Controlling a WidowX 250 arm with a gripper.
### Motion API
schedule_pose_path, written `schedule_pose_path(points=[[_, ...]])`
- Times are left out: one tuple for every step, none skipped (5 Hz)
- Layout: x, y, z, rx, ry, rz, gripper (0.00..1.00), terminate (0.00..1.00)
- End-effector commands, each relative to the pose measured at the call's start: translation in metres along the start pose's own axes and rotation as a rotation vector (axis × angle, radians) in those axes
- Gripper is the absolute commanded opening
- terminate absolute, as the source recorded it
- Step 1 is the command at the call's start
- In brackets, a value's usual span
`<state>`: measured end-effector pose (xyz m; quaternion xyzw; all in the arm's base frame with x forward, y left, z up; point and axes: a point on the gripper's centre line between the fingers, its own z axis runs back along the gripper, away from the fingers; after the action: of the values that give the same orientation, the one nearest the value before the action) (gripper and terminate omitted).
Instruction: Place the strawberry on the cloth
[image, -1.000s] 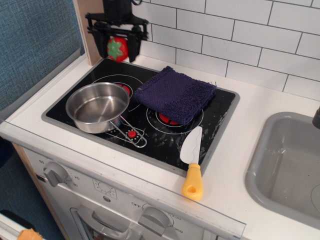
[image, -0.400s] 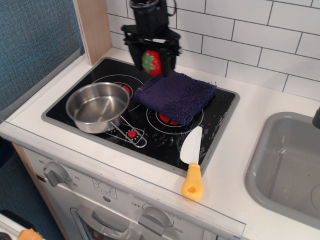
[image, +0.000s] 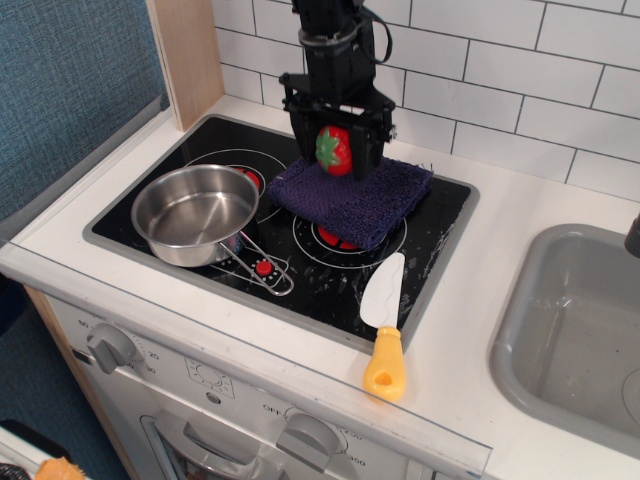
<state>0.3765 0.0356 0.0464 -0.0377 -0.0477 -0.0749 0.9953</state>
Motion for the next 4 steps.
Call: schedule_pose_path(points=[[0.004, 0.002, -0.001, 0.046, -0.03, -0.049, 0.0, 0.0], [0.0, 0.005, 0.006, 0.043, -0.057, -0.008, 1.0, 0.0], [-0.001, 0.004, 0.019, 0.045, -0.076, 0.001, 1.0, 0.0], [0.006, 0.004, 0.039, 0.021, -0.107, 0.023, 1.0, 0.0]])
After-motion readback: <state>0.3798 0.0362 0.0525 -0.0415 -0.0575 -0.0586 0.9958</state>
